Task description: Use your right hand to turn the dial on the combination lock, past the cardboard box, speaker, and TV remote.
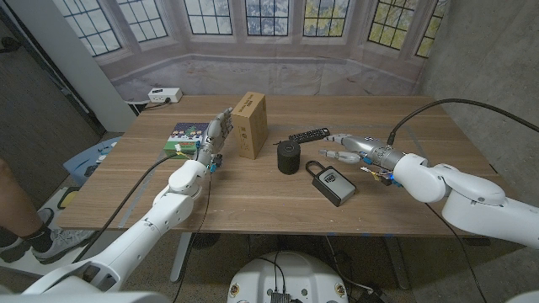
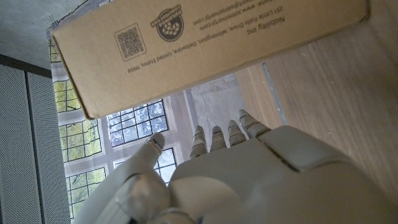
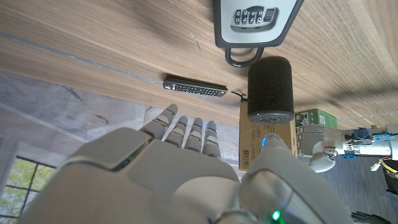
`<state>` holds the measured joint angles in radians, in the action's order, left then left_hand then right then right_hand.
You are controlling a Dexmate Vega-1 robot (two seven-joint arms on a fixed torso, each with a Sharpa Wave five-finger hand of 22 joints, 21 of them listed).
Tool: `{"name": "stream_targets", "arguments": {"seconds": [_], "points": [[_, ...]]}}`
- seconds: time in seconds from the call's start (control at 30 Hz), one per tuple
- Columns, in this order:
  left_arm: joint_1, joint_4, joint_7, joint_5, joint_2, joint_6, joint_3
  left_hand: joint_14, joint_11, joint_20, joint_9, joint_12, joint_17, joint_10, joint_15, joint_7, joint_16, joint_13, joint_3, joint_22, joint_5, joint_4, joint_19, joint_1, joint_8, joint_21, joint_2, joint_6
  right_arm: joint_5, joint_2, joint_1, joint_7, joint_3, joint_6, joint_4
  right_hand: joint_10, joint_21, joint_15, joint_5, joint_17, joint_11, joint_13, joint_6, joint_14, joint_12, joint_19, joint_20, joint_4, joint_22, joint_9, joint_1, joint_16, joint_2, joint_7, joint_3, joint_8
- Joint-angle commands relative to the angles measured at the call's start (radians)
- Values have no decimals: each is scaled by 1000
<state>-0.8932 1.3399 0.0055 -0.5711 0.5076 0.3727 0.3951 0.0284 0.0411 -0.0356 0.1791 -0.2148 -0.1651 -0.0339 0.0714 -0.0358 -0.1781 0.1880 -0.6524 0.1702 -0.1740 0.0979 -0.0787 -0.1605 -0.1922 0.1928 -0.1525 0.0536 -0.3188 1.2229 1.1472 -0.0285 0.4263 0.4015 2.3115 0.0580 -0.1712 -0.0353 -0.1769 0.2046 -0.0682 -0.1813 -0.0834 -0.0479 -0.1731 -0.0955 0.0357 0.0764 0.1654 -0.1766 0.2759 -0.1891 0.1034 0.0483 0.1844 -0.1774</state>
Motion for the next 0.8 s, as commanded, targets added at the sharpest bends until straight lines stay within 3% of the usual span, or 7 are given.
{"name": "stream_targets", "arguments": {"seconds": [0.03, 0.37, 0.8], "points": [[-20, 20, 23, 8, 7, 16, -12, -4, 0, 1, 4, -2, -5, 1, 9, 1, -2, 5, -8, 2, -1, 4, -7, -2, 2, 2, 1, 9, -48, -10, 63, 66, -16, 30, 20, -6, -3, -26, -9, 1, -5, 0, 7, -8, -2, 23, 19, 3, 3, -3, -20, -3, -2, 5, -8, -2], [-20, 33, 26, 16, 13, 23, -16, -4, 2, 0, 4, -1, -5, 0, 8, 2, -2, 5, -9, 2, -1, 4, -5, -1, 3, 1, 2, 8, -75, -35, 142, 164, -35, 56, 32, -13, -5, -24, -11, 0, -6, 0, 11, -14, -3, 30, 18, 5, 3, -3, -29, -2, -1, 7, -10, -2], [-32, 34, 26, 13, 20, 34, -26, -3, 4, 0, 4, 1, -5, -1, 8, 0, -1, 5, -9, 2, -1, 4, -3, 0, 4, 0, 3, 7, -140, -78, 157, 183, 10, 82, 39, -17, -6, -25, -14, -5, -8, 1, 13, -19, -5, 38, 20, 2, 3, -2, -31, -1, 0, 7, -8, -4]]}}
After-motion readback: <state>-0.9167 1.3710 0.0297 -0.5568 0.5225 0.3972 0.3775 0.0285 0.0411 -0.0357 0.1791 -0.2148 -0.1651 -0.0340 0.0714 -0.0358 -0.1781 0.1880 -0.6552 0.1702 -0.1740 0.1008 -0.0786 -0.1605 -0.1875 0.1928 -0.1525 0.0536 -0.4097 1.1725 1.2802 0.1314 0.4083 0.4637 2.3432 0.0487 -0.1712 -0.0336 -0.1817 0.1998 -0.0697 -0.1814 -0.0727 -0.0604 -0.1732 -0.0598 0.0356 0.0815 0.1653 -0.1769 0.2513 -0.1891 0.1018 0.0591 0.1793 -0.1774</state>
